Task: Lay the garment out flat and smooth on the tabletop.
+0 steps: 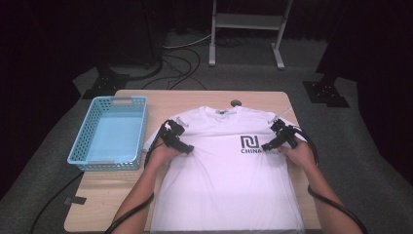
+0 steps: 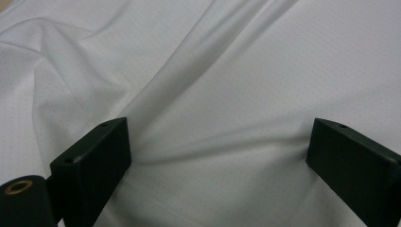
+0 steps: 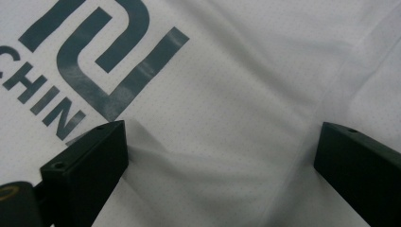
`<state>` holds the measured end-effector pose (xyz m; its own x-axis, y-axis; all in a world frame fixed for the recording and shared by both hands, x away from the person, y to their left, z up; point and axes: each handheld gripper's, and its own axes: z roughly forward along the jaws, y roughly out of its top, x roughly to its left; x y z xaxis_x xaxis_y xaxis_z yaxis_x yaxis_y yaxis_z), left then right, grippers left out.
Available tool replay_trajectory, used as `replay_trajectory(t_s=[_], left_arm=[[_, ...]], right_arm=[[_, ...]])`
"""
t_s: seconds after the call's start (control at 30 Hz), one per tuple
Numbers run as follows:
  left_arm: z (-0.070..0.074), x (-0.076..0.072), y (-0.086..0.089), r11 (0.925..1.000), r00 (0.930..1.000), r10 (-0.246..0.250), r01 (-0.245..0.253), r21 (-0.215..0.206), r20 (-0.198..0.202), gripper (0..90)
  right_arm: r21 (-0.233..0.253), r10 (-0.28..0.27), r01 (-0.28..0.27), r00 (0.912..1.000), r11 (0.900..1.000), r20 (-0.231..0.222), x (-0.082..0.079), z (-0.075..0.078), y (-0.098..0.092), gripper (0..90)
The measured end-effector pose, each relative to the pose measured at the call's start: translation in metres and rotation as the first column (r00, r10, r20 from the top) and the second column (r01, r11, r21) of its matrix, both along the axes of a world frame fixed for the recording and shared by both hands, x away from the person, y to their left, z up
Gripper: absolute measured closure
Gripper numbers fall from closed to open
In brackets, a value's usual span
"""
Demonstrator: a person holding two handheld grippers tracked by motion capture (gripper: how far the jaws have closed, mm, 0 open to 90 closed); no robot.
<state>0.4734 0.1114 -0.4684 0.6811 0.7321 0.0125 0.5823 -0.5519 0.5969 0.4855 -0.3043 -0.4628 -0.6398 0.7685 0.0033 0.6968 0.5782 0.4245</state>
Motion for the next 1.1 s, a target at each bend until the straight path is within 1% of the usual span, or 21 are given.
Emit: replay_trajectory(t_s=[0.1,0.2,0.27,0.3,0.33,0.37,0.43,0.5,0.57,0.6,0.67,0.7,0.73,0.8,0.83,0.9,0.93,0.97,1.0,1.03,1.1], left_arm=[[-0.002,0.03,0.002,0.9985,0.9983,0.052,-0.052,-0.017,0.024,6.2],[-0.001,0.05,-0.003,0.9951,0.9951,0.097,-0.097,-0.019,0.021,6.1],[0.002,0.055,-0.007,0.9967,0.9968,0.079,-0.079,-0.019,-0.004,6.1],[0.006,0.055,-0.008,0.9957,0.9964,0.085,-0.085,-0.038,-0.006,6.1],[0.011,0.053,-0.009,0.9938,0.9961,0.088,-0.087,-0.069,0.012,6.2],[0.016,0.049,-0.009,0.9942,0.9968,0.076,-0.073,-0.078,0.026,6.1],[0.025,0.034,-0.011,0.9979,0.9977,0.04,-0.037,-0.054,0.054,6.1],[0.03,0.012,-0.012,0.9985,0.9975,-0.003,0.007,-0.054,0.071,6.1],[0.028,-0.014,-0.014,0.9974,0.9963,-0.057,0.059,-0.04,0.065,6.1],[0.025,-0.025,-0.016,0.9954,0.9932,-0.088,0.091,-0.03,0.076,6.2],[0.017,-0.035,-0.02,0.9894,0.987,-0.145,0.145,0.001,0.07,6.1],[0.014,-0.035,-0.021,0.9885,0.9865,-0.151,0.151,0.012,0.063,6.1],[0.011,-0.033,-0.021,0.9922,0.9908,-0.125,0.125,0.009,0.052,6.1],[0.008,-0.031,-0.02,0.9971,0.9974,-0.071,0.071,-0.025,-0.007,6.1],[0.007,-0.034,-0.019,0.9971,0.9973,-0.074,0.074,-0.019,-0.001,6.1],[0.006,-0.04,-0.017,0.9959,0.9961,-0.087,0.087,0.023,0.011,6.1],[0.003,-0.043,-0.015,0.9955,0.9955,-0.095,0.095,0.005,0.009,6.1],[0.001,-0.045,-0.013,0.9955,0.9955,-0.095,0.095,0.004,0.005,6.1],[-0.001,-0.047,-0.012,0.9953,0.9951,-0.096,0.096,0.008,0.02,5.7],[0.0,-0.048,-0.011,0.9966,0.9965,-0.083,0.082,0.008,0.015,4.9],[0.001,-0.05,-0.012,0.9962,0.9959,-0.087,0.087,0.005,0.025,4.9]], right_arm=[[0.021,-0.065,0.065,0.9977,0.998,0.017,0.031,-0.001,0.001,2.7],[0.039,-0.133,0.132,0.9905,0.991,0.035,0.051,-0.002,0.0,2.3],[0.016,-0.135,0.135,0.9908,0.991,0.011,0.059,0.0,0.002,2.5],[-0.012,-0.134,0.134,0.9909,0.991,-0.014,0.061,0.002,0.005,4.3],[-0.022,-0.123,0.123,0.9918,0.992,-0.031,0.06,0.005,0.007,8.4],[-0.014,-0.098,0.098,0.995,0.995,-0.021,0.056,0.008,0.008,8.5],[-0.004,-0.059,0.059,0.9981,0.998,0.018,0.044,0.015,0.011,7.8],[0.053,-0.022,0.021,0.9992,0.998,0.034,0.024,0.02,0.015,7.2],[0.039,0.019,-0.021,0.9984,0.999,0.053,-0.001,0.02,0.021,6.2],[0.038,0.048,-0.05,0.9974,0.998,0.054,-0.013,0.019,0.024,7.3],[-0.012,0.095,-0.094,0.9922,0.995,0.081,-0.027,0.016,0.028,8.5],[-0.021,0.098,-0.097,0.9916,0.995,0.084,-0.027,0.015,0.028,8.5],[-0.004,0.083,-0.083,0.9941,0.997,0.07,-0.023,0.014,0.027,8.5],[0.047,0.024,-0.024,0.9996,0.999,0.012,-0.016,0.012,0.024,8.5],[0.068,0.022,-0.021,0.9997,0.997,-0.006,-0.015,0.011,0.024,8.5],[0.06,0.044,-0.044,0.999,0.997,0.003,-0.021,0.007,0.027,8.5],[0.043,0.058,-0.058,0.9983,0.997,0.001,-0.024,0.004,0.028,8.5],[0.022,0.069,-0.07,0.9973,0.997,0.025,-0.028,0.001,0.028,6.5],[0.035,0.069,-0.071,0.9969,0.997,0.038,-0.03,-0.001,0.027,6.4],[0.045,0.059,-0.06,0.9975,0.997,0.041,-0.031,-0.001,0.026,6.4],[0.044,0.042,-0.044,0.9987,0.998,0.029,-0.033,0.0,0.027,6.4]])
